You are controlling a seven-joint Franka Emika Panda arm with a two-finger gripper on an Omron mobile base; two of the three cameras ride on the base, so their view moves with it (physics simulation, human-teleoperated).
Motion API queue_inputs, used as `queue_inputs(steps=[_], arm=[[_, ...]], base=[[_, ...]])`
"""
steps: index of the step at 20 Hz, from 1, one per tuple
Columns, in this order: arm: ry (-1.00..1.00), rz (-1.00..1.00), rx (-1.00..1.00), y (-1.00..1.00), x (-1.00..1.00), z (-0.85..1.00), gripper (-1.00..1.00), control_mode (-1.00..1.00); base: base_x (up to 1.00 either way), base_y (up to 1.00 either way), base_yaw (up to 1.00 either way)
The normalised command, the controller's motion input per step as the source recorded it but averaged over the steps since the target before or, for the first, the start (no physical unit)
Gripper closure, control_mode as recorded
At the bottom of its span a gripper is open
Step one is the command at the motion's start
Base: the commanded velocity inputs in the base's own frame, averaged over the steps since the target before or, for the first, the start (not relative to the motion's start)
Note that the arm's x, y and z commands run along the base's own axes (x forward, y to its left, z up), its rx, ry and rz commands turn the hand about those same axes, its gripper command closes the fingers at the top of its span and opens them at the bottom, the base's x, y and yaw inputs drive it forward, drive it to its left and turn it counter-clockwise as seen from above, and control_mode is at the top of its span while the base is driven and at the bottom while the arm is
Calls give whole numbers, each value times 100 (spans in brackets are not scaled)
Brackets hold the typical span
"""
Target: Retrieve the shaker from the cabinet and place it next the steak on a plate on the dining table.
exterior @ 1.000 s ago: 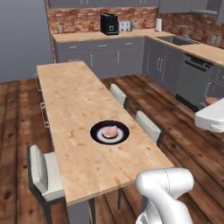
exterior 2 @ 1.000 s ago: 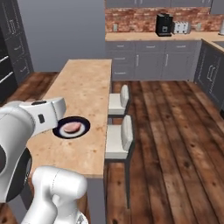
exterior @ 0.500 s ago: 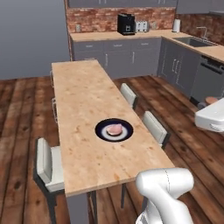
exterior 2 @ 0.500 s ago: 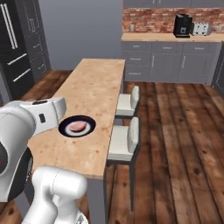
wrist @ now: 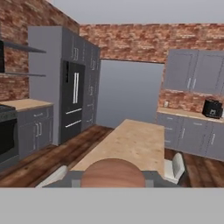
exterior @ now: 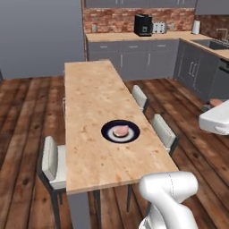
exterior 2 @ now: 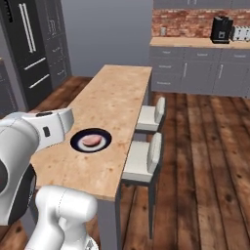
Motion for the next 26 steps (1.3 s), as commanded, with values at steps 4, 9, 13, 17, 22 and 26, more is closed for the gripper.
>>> queue_inputs(steps=[4,9,13,17,22,26], arm=[[0,0,0,0,0,0,100,100],[0,0,0,0,0,0,100,100],[1,4,0,0,10,-6,100,-100],[1,20,0,0,42,-31,100,-100],[0,32,0,-1,39,-46,100,-100],[0,34,0,0,36,-43,100,-100]], base=[[41,0,19],[35,0,11],[25,0,8],[0,0,0],[0,0,0],[0,0,0]])
